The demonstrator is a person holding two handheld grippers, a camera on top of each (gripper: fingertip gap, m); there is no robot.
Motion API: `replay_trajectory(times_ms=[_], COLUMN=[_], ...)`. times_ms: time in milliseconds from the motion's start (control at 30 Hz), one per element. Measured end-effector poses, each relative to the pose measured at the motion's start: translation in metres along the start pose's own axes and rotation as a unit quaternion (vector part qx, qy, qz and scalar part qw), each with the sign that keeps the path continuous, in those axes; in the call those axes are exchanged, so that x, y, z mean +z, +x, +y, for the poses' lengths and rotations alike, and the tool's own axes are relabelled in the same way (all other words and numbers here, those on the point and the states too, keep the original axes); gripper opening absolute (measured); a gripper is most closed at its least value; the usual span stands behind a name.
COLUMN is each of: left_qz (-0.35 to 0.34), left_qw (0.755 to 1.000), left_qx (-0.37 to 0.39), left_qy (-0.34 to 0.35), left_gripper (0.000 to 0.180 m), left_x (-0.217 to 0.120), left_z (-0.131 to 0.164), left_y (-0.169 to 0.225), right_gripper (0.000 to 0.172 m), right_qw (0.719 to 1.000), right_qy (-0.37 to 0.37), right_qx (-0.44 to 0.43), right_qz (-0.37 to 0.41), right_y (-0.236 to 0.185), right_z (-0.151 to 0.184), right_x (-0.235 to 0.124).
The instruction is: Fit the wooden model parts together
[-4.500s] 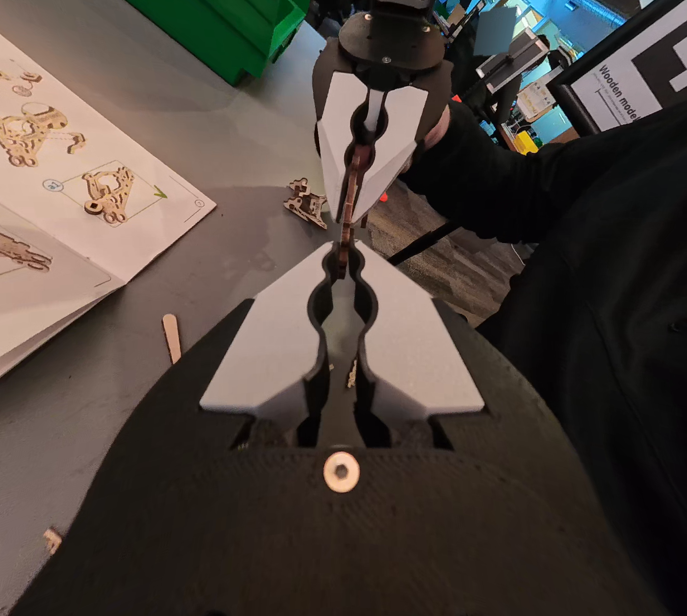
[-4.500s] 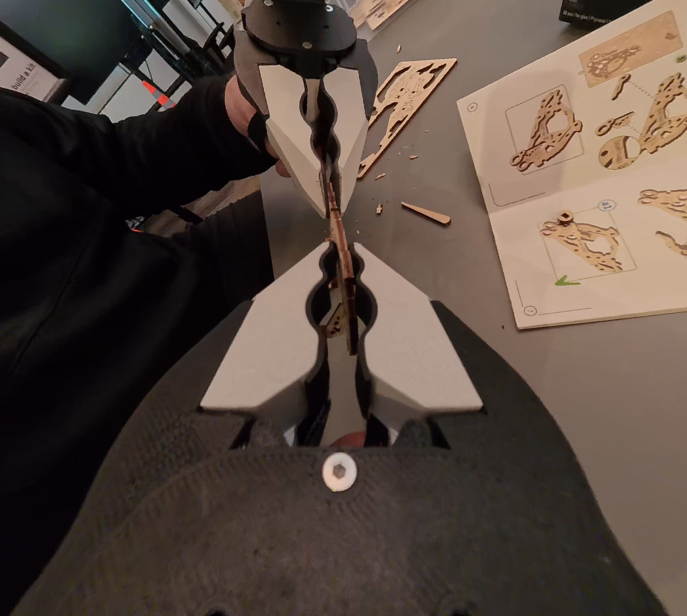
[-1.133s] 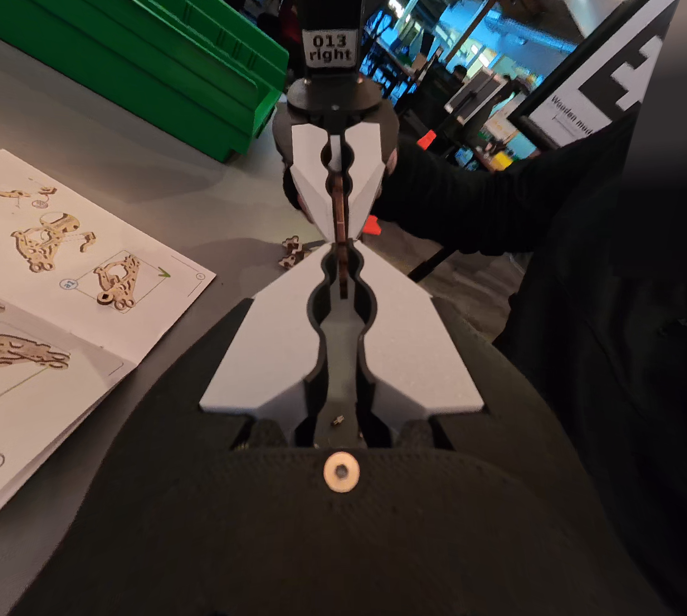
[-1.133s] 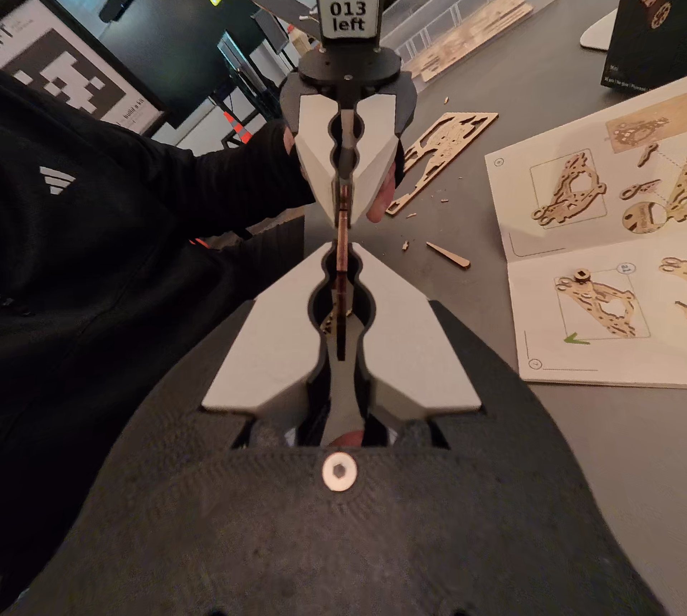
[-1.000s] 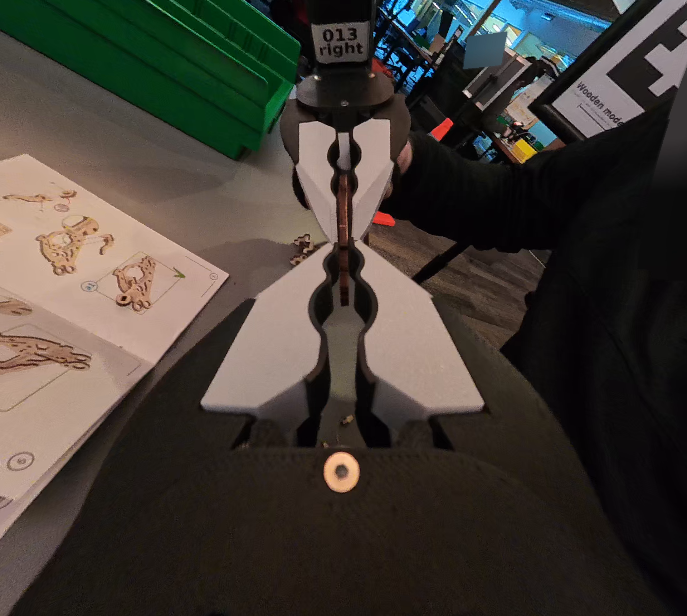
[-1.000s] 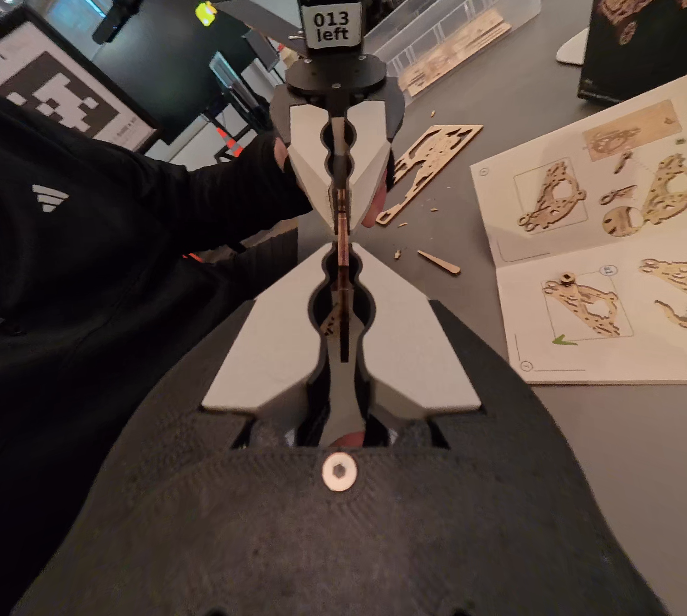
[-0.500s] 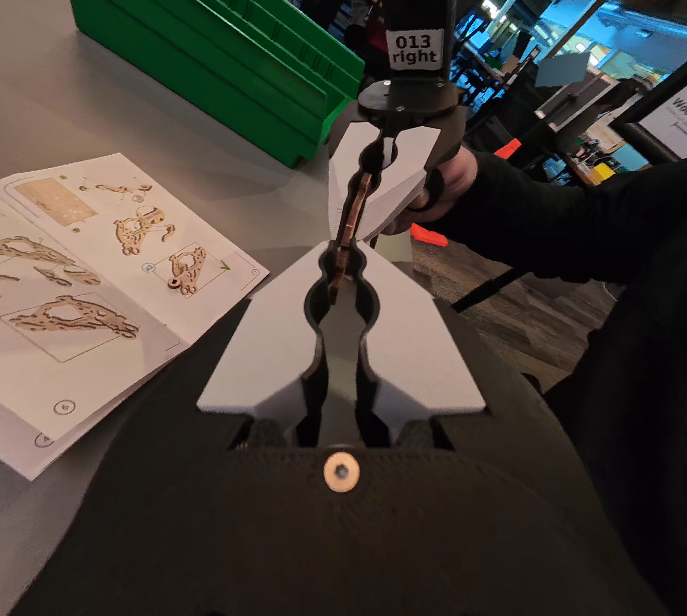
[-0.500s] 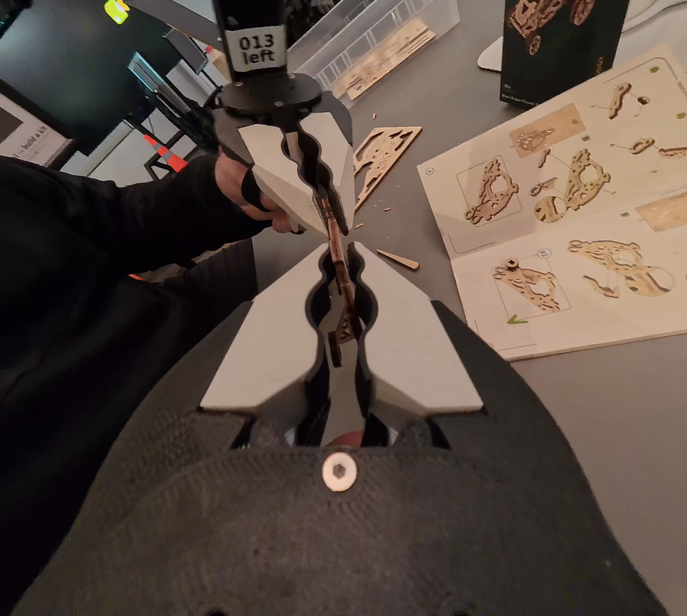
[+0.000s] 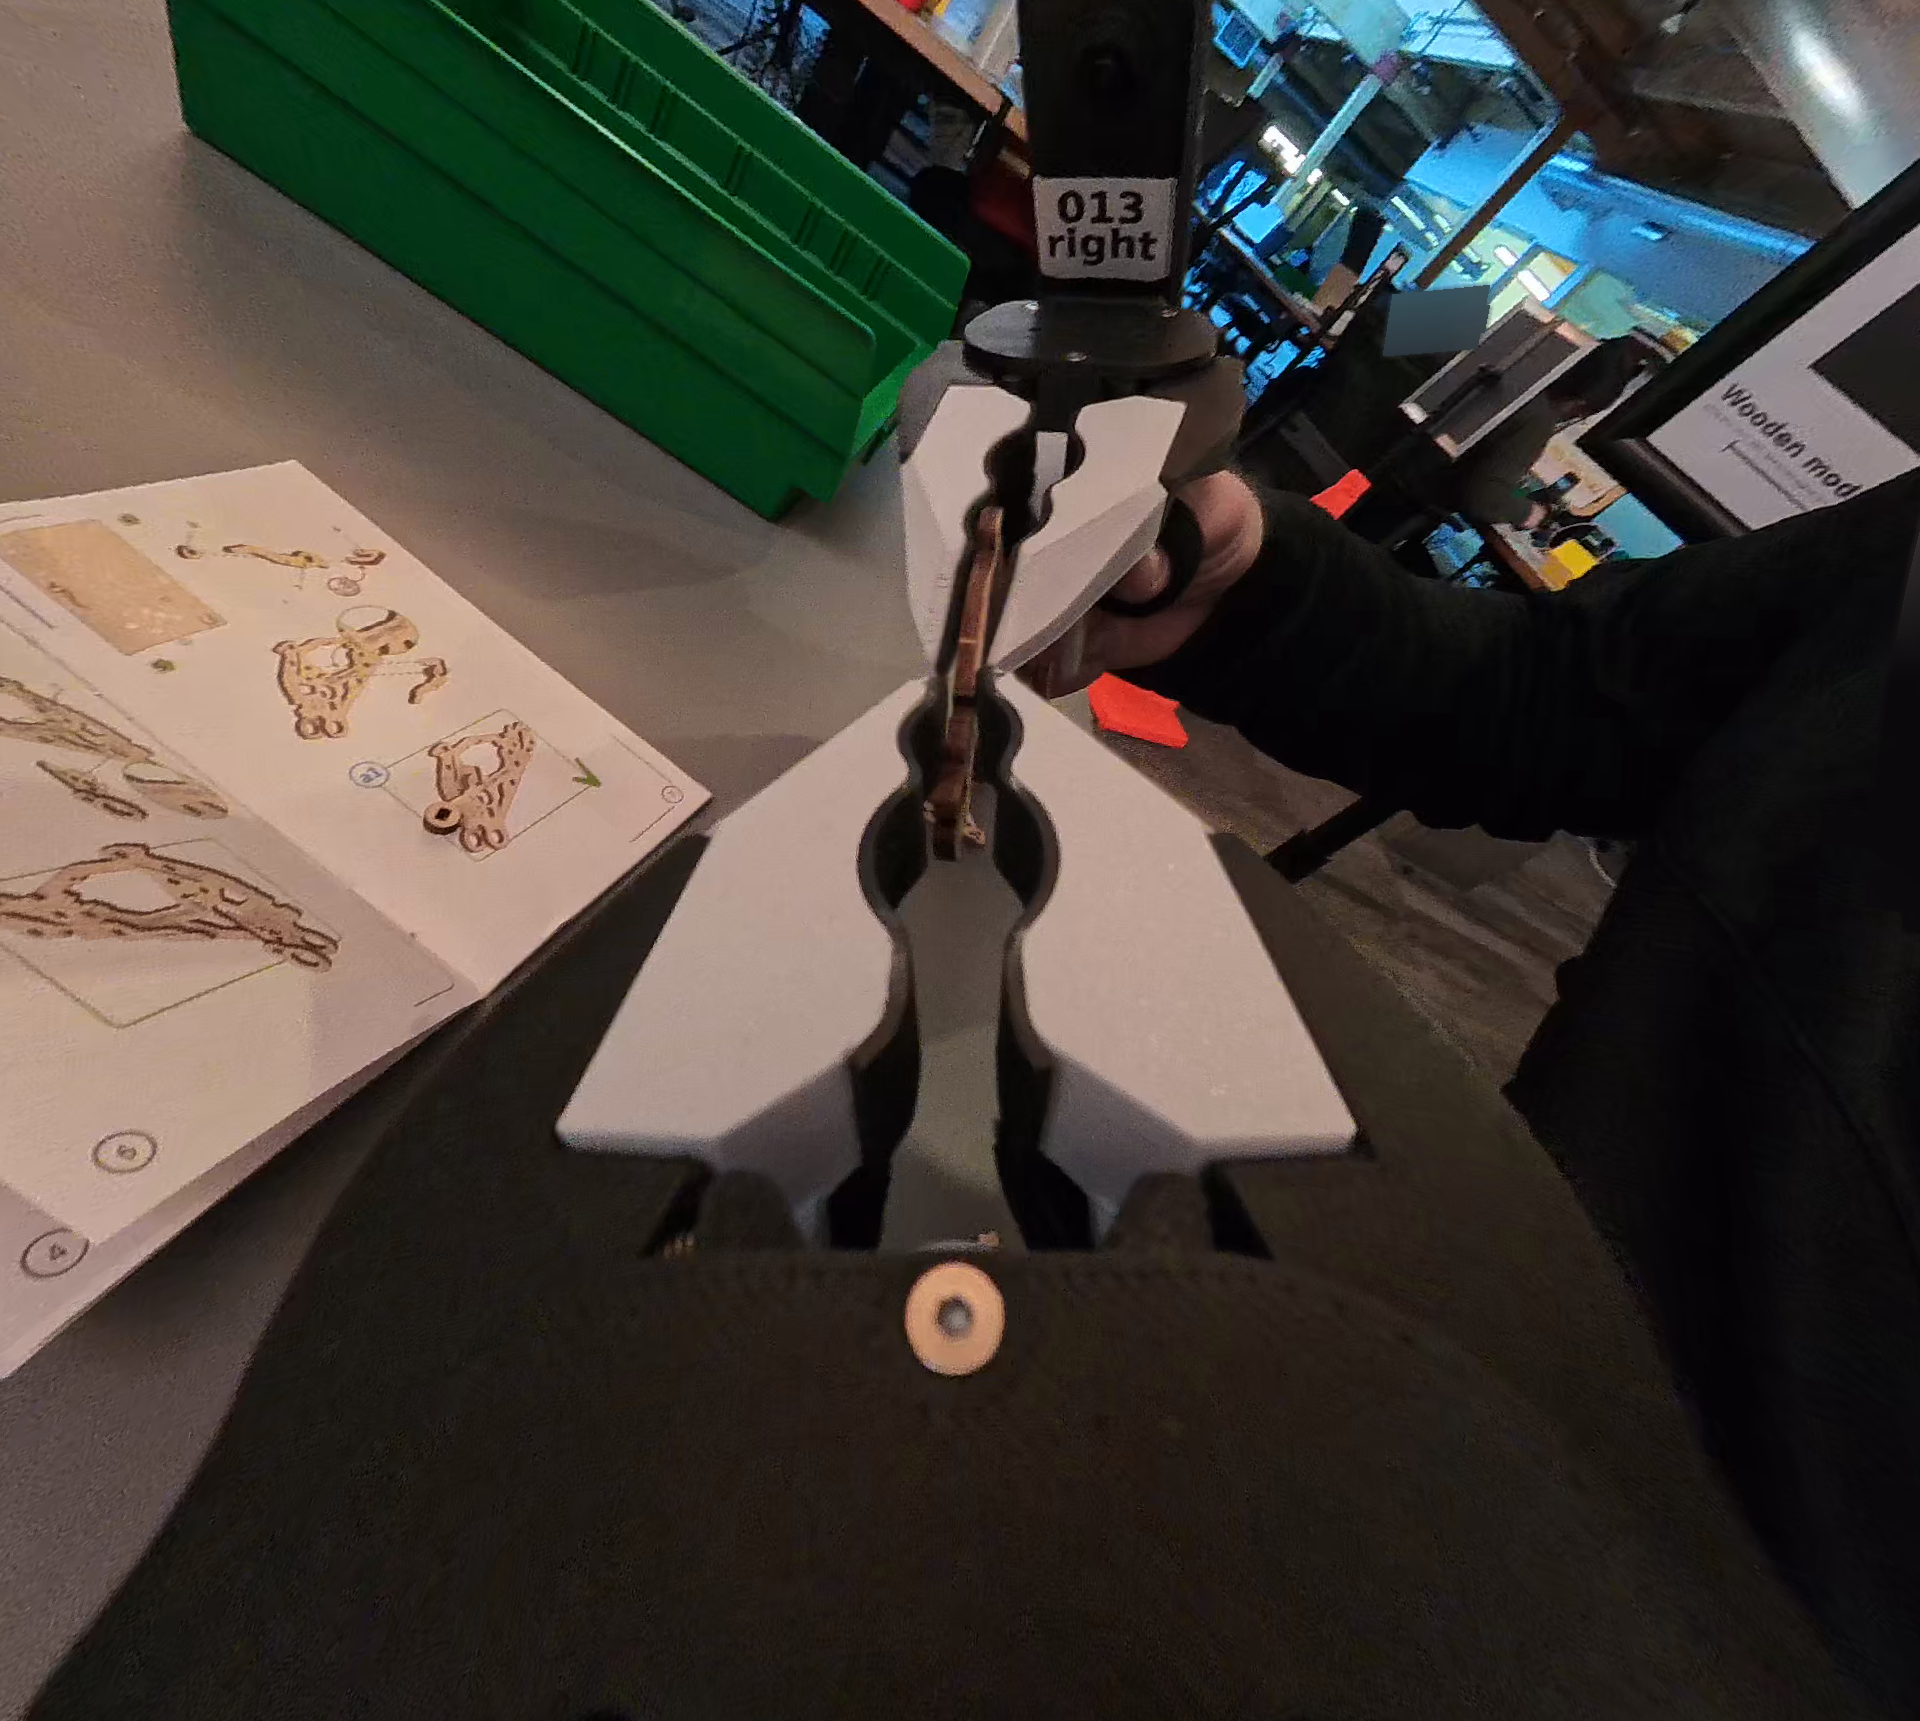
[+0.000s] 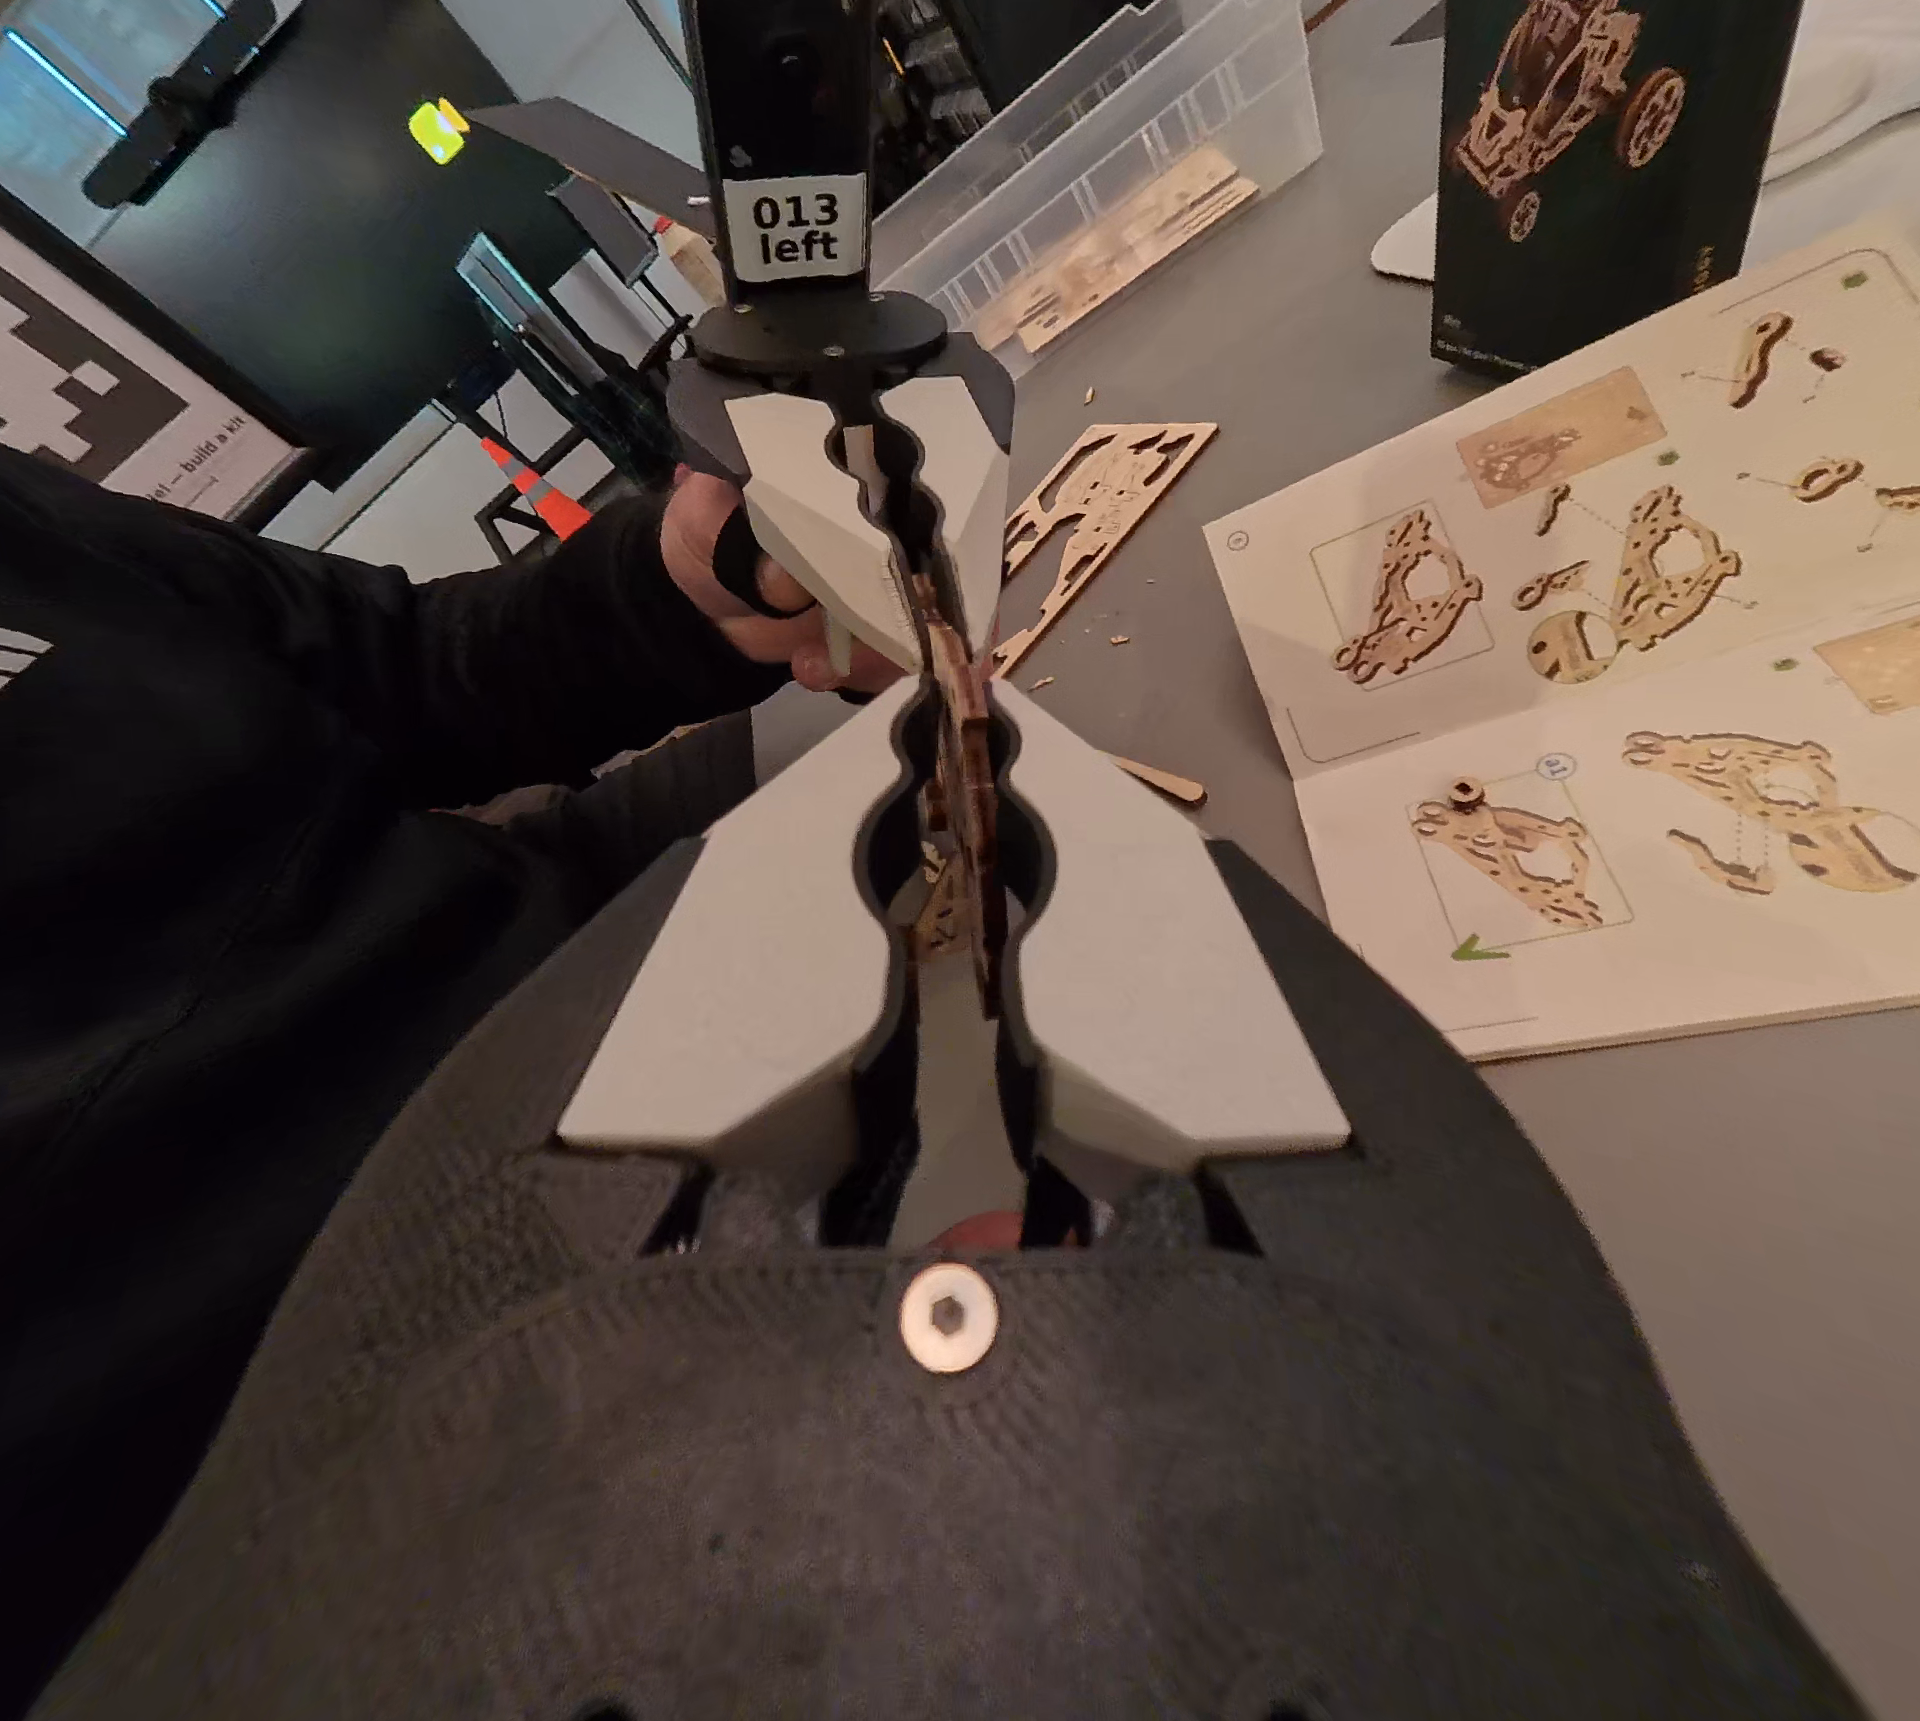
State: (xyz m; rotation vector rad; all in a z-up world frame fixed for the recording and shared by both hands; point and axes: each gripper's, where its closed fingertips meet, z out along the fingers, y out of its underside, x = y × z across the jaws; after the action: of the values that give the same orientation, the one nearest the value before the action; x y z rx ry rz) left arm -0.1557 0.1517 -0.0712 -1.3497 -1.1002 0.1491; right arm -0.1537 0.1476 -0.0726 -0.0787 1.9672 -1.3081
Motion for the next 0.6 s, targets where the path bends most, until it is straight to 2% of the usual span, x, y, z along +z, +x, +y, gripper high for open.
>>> replay_trajectory(times_ms=[400, 600], left_qz=[-0.076, -0.070], left_qw=[0.996, 0.997], left_qx=[0.034, 0.029], left_qy=[0.015, 0.014], left_gripper=[0.005, 0.005], left_x=[0.004, 0.003], left_z=[0.000, -0.002], left_y=[-0.012, -0.013], right_gripper=[0.003, 0.010], right_qw=[0.997, 0.997], right_qy=[-0.002, -0.007], right_qx=[-0.018, -0.023], right_qz=[0.076, 0.079], right_y=[0.016, 0.018], right_z=[0.000, -0.003], right_x=[-0.001, 0.000])
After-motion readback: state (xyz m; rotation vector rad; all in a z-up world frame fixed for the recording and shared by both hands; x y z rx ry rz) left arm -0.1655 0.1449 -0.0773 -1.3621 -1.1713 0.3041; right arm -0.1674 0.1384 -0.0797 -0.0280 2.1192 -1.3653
